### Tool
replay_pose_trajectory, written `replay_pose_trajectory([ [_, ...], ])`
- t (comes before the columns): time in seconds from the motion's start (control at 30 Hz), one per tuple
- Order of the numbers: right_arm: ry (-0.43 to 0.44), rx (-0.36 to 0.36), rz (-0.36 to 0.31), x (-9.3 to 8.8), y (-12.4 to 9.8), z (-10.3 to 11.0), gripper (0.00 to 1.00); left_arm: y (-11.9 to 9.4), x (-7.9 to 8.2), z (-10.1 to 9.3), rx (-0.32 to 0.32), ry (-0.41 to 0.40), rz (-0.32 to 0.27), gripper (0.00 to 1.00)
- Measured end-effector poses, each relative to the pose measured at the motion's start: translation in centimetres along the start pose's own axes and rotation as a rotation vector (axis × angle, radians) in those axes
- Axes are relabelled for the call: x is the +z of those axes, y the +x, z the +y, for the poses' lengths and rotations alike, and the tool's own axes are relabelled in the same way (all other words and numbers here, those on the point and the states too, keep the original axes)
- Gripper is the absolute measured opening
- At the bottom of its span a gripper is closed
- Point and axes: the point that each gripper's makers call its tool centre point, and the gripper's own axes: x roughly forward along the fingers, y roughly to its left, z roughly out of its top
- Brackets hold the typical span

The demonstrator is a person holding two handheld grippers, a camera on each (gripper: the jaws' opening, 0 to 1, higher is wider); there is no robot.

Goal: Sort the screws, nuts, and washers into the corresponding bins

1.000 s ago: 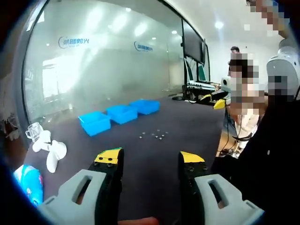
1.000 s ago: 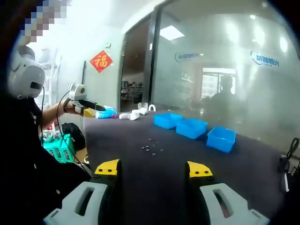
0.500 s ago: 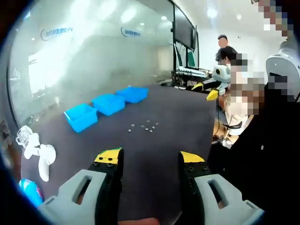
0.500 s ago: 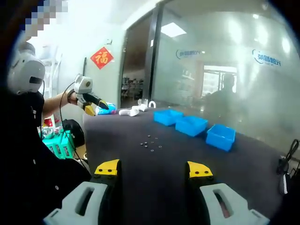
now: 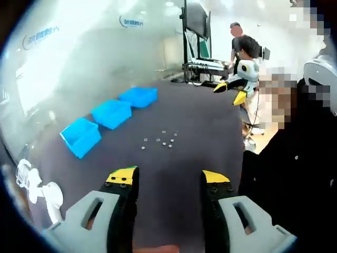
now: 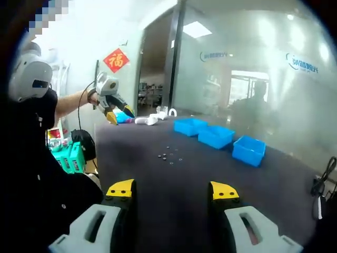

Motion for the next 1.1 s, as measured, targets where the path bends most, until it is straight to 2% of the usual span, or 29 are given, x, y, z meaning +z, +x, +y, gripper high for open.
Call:
replay_pose_trajectory([
  [0.23,0.008,-0.005,-0.005,0.0,0.0,-0.2,0.49,2.4,0.6,2.4,-0.049,0.017,0.087,0.46],
  [0.37,0.014,-0.005,-0.002,-0.3,0.1,-0.1,0.49,4.0,0.7,4.0,-0.049,0.023,0.133,0.46],
  [0.57,0.020,-0.011,0.010,-0.8,0.0,-0.2,0.49,6.6,0.9,5.4,-0.082,0.040,0.192,0.44],
  [0.67,0.026,-0.014,0.014,-0.9,0.0,-0.4,0.49,8.1,0.8,5.8,-0.101,0.060,0.227,0.43],
  [0.7,0.026,-0.015,0.016,-1.0,0.1,-0.4,0.49,8.6,0.9,5.1,-0.105,0.069,0.234,0.43],
  [0.83,0.029,-0.016,0.019,-1.0,0.2,-0.5,0.49,10.1,0.9,5.0,-0.119,0.073,0.257,0.43],
  [0.97,0.033,-0.018,0.023,-1.2,0.3,-0.6,0.49,11.6,1.0,5.1,-0.118,0.081,0.268,0.40],
  [1.1,0.040,-0.022,0.029,-1.5,0.2,-0.5,0.49,12.7,0.9,4.4,-0.148,0.066,0.273,0.39],
])
